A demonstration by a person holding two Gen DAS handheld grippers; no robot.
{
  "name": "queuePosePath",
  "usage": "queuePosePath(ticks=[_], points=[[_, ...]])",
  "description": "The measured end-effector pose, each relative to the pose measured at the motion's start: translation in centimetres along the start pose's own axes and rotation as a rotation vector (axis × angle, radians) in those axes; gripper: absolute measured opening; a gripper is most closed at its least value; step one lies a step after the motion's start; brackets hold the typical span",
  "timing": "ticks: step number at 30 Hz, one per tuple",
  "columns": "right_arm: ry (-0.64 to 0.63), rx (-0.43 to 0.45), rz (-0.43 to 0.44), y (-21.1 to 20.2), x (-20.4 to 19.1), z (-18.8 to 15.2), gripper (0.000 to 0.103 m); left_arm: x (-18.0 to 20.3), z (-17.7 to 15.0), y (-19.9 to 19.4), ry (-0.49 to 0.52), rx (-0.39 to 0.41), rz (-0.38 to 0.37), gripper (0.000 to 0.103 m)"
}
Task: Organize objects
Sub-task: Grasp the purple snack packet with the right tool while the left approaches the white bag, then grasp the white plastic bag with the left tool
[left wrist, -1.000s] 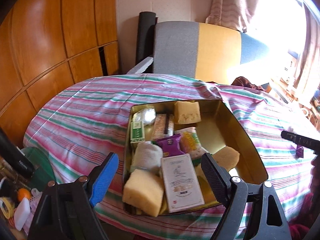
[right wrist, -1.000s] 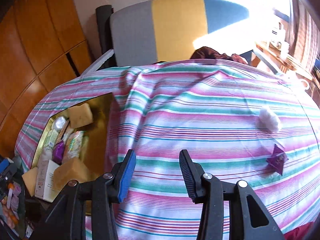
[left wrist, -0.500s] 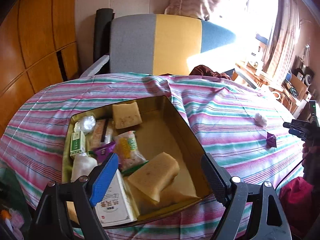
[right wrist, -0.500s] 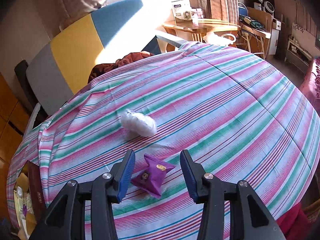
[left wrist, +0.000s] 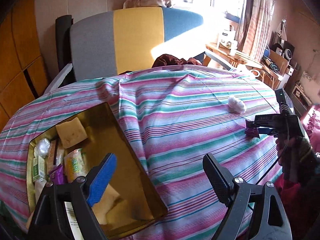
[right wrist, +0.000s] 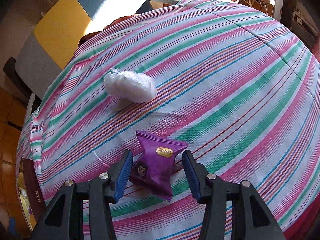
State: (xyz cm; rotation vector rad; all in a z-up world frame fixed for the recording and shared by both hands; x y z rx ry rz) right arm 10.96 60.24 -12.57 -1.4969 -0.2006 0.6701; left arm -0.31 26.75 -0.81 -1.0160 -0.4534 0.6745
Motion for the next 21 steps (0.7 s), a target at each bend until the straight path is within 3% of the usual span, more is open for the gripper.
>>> queuePosePath(ticks=[1,2,8,12,15,21], points=[[-0.029,-0.009,-0.027,0.3,-0.5,0.1,0.049,0.6,0.5,0.2,0.011,0.0,-0.008,0.089],[-0.074,-0.012,-0.06,0.3,-1.1,-0.1,0.033,1.2,0.9,0.5,0.023,-0.002,-0.015,0.089],[-0.038,0.119,-0.117,-3.4,-0.1,-0.9,0.032,4.8,4.3,2.4,0.076,-0.029,-0.09,0.088],[0.057,0.193,-0.071,-5.7,2.2,-0.1,0.032,7.5,6.8,5.6,0.092,-0.107,-0.142,0.086],[0.101,0.239,-0.026,-7.2,3.5,-0.1,0.032,9.5,8.7,8.3,0.083,-0.175,-0.182,0.079],[0.12,0.301,0.046,-8.3,3.4,0.3,0.032,13.5,12.2,12.8,0.006,-0.295,-0.291,0.074]])
Point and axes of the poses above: each gripper's, at about its wrist camera, not at the fingertips, and y roughly the way its jaws point, x to its right, z to its top, the point moved 1 cm from there along y, roughly the way its jaws point, and after that the axes turned 15 degrees about -x, right-handed, at the moved point
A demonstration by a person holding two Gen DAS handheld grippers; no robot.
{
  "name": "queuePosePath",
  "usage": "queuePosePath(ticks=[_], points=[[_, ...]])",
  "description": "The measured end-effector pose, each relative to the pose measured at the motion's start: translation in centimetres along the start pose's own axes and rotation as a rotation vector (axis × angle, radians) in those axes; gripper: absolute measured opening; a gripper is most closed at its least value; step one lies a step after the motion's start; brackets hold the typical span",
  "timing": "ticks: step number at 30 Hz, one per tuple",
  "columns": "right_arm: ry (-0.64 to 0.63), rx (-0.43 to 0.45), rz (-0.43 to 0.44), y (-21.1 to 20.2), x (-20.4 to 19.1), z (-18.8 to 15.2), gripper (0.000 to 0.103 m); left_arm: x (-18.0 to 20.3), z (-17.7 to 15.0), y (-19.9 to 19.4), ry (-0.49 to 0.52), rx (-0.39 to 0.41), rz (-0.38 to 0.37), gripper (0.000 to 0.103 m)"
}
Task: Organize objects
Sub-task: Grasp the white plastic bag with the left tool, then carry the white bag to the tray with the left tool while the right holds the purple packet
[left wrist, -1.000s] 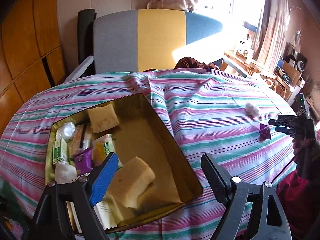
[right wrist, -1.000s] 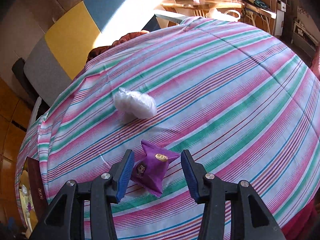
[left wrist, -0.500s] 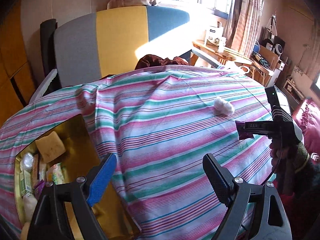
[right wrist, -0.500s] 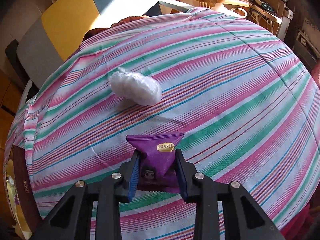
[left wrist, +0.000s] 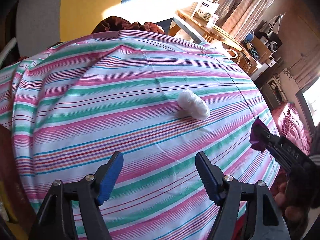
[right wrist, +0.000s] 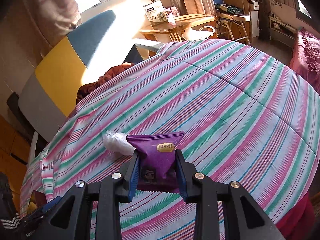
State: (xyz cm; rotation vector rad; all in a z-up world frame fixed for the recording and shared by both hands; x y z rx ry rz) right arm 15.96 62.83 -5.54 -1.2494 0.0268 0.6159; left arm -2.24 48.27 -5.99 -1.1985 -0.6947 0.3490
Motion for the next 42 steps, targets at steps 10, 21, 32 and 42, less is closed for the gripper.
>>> queuePosePath(ticks=[10,21,32,42], points=[[0.044,0.037,0.114,-1.6,1.2,0.0,0.033,4.4,6.8,6.3,-0.105,-0.054,-0.053,0.076],[0.039,0.027,0.131,-1.3,1.3,-0.2,0.033,6.4,9.9,10.3,-0.049,-0.044,0.054,0.046],[-0.124,-0.123,0.124,2.0,-1.8,-1.1,0.033,0.0,-1.3,3.8,0.103,0.01,0.164,0.042],[-0.444,-0.234,0.071,5.1,-8.0,-4.9,0.032,-5.1,-12.1,0.7,0.069,0.059,0.218,0.042]])
Point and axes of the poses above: each gripper's, at about its wrist camera, not at the fingertips, and y roughly the way its jaws point, x to its right, z to its top, the point moved 1 cm from there along y, roughly the way its jaws point, and after that the axes turned 15 degrees about -x, right-handed, at the moved point
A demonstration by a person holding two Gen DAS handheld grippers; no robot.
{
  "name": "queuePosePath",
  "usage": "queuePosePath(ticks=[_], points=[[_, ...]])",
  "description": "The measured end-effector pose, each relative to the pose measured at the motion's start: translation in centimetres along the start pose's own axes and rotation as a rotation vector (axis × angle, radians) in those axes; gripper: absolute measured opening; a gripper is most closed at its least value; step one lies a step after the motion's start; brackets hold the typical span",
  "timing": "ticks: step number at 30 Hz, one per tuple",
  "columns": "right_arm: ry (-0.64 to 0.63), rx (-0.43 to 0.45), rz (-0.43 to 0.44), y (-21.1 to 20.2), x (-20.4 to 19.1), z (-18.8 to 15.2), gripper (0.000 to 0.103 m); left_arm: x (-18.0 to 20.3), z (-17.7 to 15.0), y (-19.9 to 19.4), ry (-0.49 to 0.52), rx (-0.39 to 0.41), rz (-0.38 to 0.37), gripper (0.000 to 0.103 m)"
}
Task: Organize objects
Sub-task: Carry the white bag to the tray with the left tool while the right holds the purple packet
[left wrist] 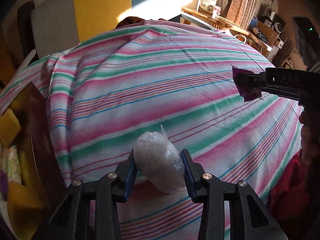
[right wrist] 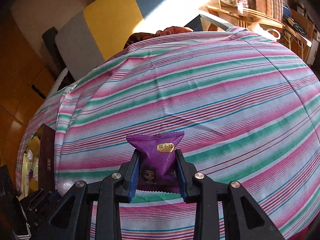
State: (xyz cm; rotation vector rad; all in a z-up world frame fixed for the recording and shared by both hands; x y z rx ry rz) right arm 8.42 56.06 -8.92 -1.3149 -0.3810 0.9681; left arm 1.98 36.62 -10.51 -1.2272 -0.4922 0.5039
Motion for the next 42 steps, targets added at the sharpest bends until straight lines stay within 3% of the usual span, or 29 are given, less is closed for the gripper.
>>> queuePosePath(ticks=[6,14,27,36,42], points=[[-0.087,-0.051,-0.069,1.8,-2.2,-0.6,0.032,-0.4,-1.2,0.2,-0.021,0.056,0.008,0.043],[-0.093,-0.133,-0.135,4.5,-2.2,-0.8,0.032,-0.7,-1.4,0.4,-0.03,0.072,-0.015,0.043],[-0.073,-0.15,-0.09,4.8,-1.1,-0.7,0.033,-0.7,-1.5,0.0,-0.023,0.083,-0.007,0.04],[-0.093,-0.138,-0.093,5.1,-1.3,-1.0,0.034,-0.5,-2.7,-4.8,0.001,0.184,0.003,0.039],[-0.135,-0.116,-0.138,5.2,-1.9,-1.3,0.034,-2.4,-4.4,-9.8,-0.021,0.283,0.022,0.04]])
Point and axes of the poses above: each gripper's, at about its wrist camera, not at the fingertips, and y roughly the way its jaws point, x to its right, z to its top, the point moved 1 cm from there along y, roughly the way its jaws point, and after that the axes turned 15 degrees about -x, right-handed, at the moved point
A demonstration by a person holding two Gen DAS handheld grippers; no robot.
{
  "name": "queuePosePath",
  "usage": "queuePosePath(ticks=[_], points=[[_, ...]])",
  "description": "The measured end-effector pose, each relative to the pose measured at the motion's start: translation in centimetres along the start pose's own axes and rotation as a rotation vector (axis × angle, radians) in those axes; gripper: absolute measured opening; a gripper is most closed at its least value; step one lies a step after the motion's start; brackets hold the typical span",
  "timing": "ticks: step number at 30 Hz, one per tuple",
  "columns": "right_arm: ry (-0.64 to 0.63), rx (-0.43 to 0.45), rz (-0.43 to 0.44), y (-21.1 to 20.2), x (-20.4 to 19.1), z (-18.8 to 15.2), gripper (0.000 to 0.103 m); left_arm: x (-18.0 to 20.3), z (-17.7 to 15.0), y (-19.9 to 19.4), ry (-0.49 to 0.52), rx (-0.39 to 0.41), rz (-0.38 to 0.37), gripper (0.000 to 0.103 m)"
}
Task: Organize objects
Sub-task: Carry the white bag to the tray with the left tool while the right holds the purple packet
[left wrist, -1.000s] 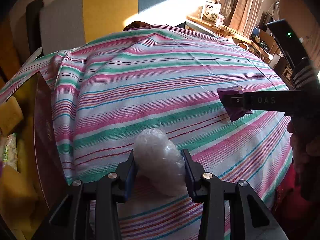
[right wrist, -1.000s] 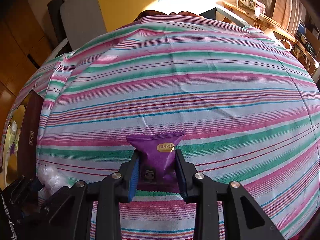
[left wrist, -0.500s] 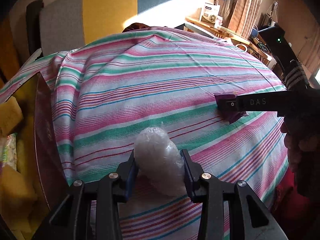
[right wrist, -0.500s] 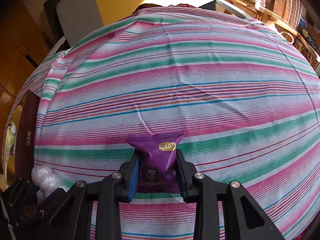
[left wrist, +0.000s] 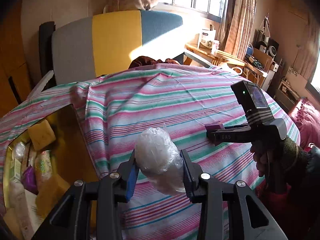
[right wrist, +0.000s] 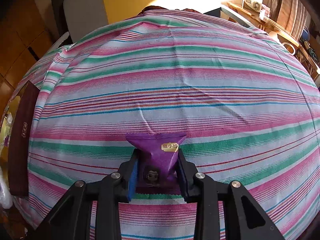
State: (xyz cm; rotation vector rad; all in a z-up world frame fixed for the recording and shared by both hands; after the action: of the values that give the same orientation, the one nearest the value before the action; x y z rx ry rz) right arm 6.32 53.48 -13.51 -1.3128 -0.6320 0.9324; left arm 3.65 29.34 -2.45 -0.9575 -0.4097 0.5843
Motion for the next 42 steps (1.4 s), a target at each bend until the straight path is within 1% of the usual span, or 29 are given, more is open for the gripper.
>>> queuePosePath(ticks=[2,5,7,9,14,16,18,20,22,26,34,39,42], points=[[-0.009,0.005,-0.01,0.0,-0.1,-0.1,0.034,-1.4,-0.3,-1.6,-0.023,0.027,0.009,0.04],[-0.034,0.017,-0.048,0.0,-0.6,-0.2,0.034,-4.4,-1.1,-4.1,-0.085,0.063,0.022,0.04],[-0.042,0.021,-0.065,0.0,-0.8,-0.3,0.034,-7.0,-1.9,-5.6,-0.14,0.087,0.049,0.04],[-0.049,0.023,-0.078,0.0,-0.9,-0.3,0.034,-10.2,-3.1,-7.1,-0.215,0.105,0.079,0.04],[-0.064,0.024,-0.107,0.0,-1.3,-0.3,0.033,-18.1,-7.1,-9.5,-0.395,0.111,0.184,0.04],[-0.069,0.025,-0.111,0.1,-1.4,-0.3,0.033,-20.4,-8.8,-9.8,-0.45,0.101,0.232,0.04],[-0.074,0.026,-0.118,0.1,-1.6,-0.3,0.033,-21.7,-9.9,-9.5,-0.473,0.083,0.285,0.04],[-0.08,0.028,-0.126,0.2,-1.7,-0.3,0.033,-22.1,-10.3,-9.2,-0.476,0.072,0.323,0.04],[-0.084,0.029,-0.134,0.2,-1.8,-0.3,0.033,-22.0,-10.2,-8.8,-0.468,0.066,0.336,0.04],[-0.092,0.031,-0.15,0.3,-2.1,-0.3,0.033,-20.5,-8.4,-7.7,-0.394,0.061,0.363,0.04],[-0.095,0.031,-0.154,0.4,-2.1,-0.2,0.033,-18.3,-4.4,-4.3,-0.291,0.009,0.345,0.04],[-0.103,0.029,-0.155,0.4,-2.1,-0.1,0.033,-17.8,-2.7,-2.5,-0.255,-0.015,0.341,0.04],[-0.109,0.029,-0.158,0.4,-2.1,-0.1,0.033,-17.8,-1.8,-1.2,-0.241,-0.038,0.324,0.04]])
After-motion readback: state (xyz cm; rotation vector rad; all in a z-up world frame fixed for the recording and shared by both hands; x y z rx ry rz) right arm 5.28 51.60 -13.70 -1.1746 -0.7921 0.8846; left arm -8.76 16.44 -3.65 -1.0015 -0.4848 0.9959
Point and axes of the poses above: each gripper's, at about its wrist camera, not at the fingertips, and y roughly the way its jaws point, x to its right, z to its top, the point moved 1 cm from there along y, roughly the way its jaws point, and after that the axes turned 15 degrees about -x, right-handed, at the moved point
